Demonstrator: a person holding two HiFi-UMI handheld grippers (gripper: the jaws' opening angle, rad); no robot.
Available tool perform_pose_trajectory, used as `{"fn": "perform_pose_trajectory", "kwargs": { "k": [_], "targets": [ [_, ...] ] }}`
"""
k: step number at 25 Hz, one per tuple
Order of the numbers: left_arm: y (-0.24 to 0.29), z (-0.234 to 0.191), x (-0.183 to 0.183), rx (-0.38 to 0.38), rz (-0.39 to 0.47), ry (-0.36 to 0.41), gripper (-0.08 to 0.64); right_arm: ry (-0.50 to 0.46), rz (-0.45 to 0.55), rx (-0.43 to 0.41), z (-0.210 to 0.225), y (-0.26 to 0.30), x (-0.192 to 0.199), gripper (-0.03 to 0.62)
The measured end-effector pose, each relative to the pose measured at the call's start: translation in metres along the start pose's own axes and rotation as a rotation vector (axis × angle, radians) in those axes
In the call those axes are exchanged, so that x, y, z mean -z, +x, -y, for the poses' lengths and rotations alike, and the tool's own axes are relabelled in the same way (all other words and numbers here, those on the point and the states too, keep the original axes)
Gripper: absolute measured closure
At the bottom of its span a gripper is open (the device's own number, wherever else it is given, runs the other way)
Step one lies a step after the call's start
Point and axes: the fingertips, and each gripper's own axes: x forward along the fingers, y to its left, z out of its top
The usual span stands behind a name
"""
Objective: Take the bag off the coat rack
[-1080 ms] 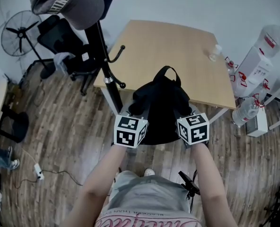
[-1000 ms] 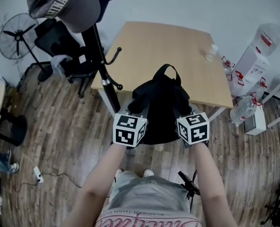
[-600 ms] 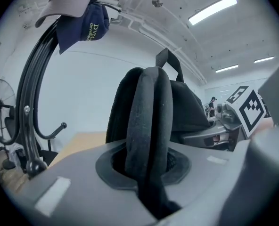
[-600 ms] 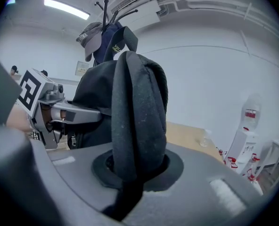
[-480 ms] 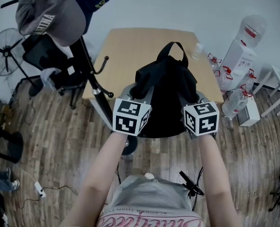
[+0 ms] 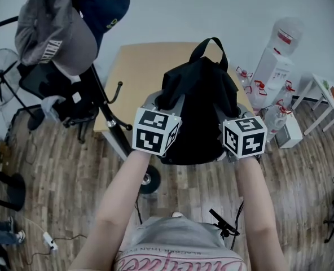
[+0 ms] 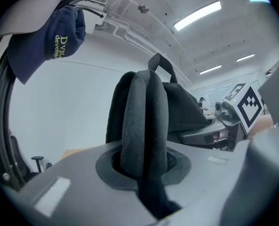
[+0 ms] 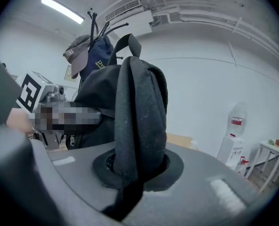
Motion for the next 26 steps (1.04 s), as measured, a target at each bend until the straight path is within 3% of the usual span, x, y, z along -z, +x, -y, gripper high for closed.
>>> {"fn": "perform_pose_trajectory", "kwargs": {
  "k": [26],
  "targets": [
    [0.0,0.005,-0.031,-0.007,0.049,0.064,0.474,-0.047,0.039,0.027,0.008,-0.015,-0.028,0.552]
  ]
}}
